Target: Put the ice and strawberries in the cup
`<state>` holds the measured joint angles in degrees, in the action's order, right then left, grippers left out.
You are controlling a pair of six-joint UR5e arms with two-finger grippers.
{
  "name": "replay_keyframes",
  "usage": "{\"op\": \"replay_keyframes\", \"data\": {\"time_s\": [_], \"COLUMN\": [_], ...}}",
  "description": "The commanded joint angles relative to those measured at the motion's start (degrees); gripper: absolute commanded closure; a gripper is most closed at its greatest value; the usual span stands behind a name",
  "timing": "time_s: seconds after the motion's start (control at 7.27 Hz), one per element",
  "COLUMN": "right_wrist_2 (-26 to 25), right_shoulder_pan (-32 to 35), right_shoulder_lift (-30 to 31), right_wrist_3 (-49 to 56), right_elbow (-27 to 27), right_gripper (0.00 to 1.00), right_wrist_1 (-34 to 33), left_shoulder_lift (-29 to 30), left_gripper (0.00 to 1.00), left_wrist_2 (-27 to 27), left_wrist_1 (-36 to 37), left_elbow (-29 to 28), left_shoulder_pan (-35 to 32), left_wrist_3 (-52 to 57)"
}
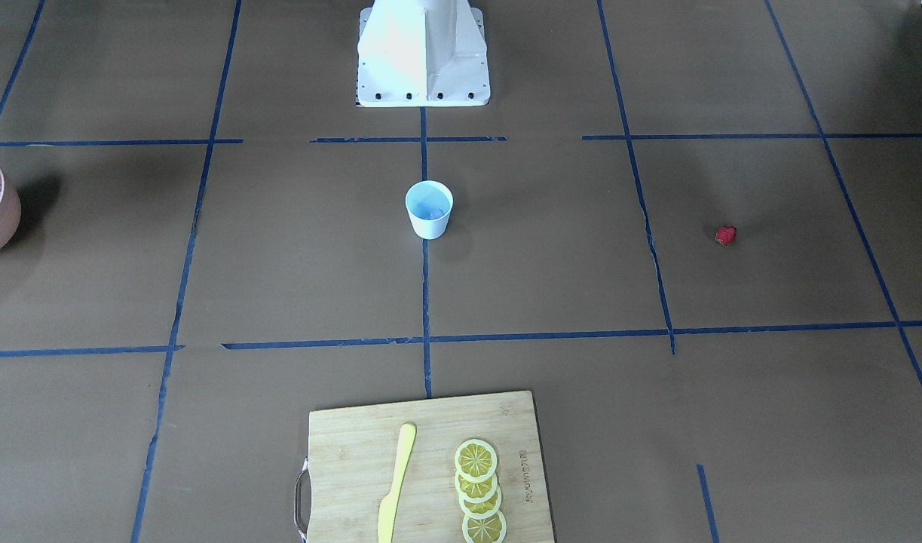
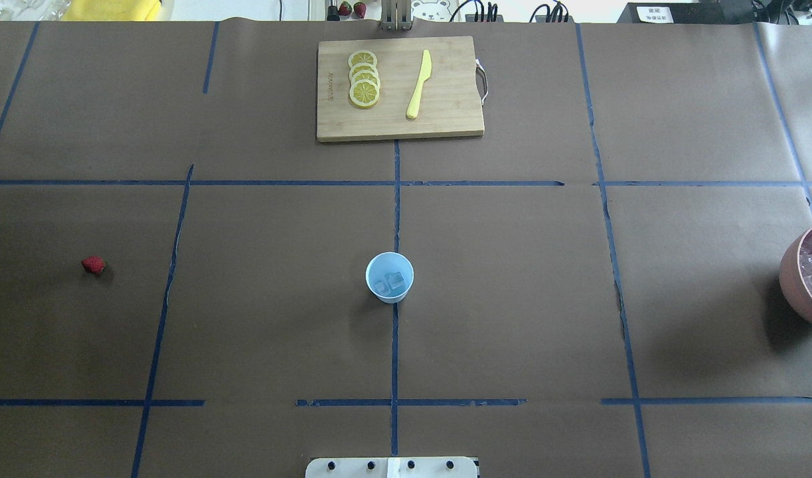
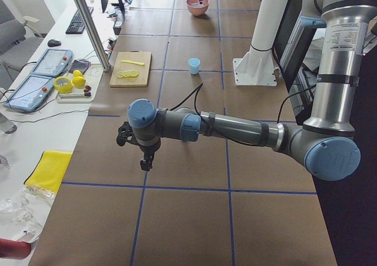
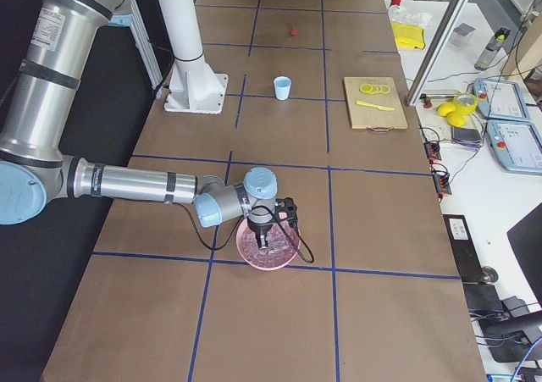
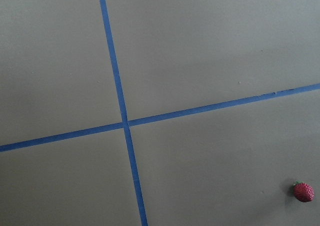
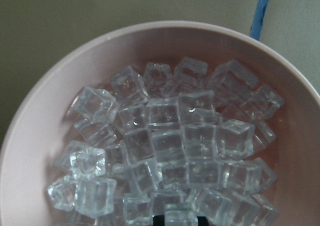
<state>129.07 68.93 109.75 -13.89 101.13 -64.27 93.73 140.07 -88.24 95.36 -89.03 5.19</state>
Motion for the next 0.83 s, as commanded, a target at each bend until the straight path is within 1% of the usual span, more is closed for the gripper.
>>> {"op": "replay_keyframes", "data": {"time_s": [0.0, 0.14, 0.28, 0.41, 0.55, 0.69], "right_wrist_2": [1.52, 4.14, 4.78, 4.87, 5.05, 5.48], "right_shoulder_pan": [2.07, 5.30, 6.64, 6.65, 6.65, 5.78], "right_shoulder_lift": [0.28, 0.11, -0.15, -4.50, -13.42, -21.95], "right_wrist_3": [0.00, 0.00, 0.00, -0.43, -0.70, -0.88], "right_elbow": [3.69, 6.16, 10.80, 14.67, 16.10, 16.46], "right_gripper": [1.00, 1.00, 1.00, 1.00, 1.00, 1.00], "right_wrist_1": [-0.76, -2.42, -7.05, -14.75, -26.40, -35.30], "left_shoulder_lift": [-0.04, -0.04, -0.04, -0.04, -0.04, -0.21], "left_gripper": [0.00, 0.00, 0.00, 0.00, 0.00, 0.00], "left_wrist_2": [0.11, 0.11, 0.11, 0.11, 0.11, 0.11], "left_wrist_1": [0.00, 0.00, 0.00, 0.00, 0.00, 0.00], "left_elbow": [0.00, 0.00, 0.00, 0.00, 0.00, 0.00], "left_shoulder_pan": [0.00, 0.00, 0.00, 0.00, 0.00, 0.00], "left_wrist_3": [0.00, 0.00, 0.00, 0.00, 0.00, 0.00]}}
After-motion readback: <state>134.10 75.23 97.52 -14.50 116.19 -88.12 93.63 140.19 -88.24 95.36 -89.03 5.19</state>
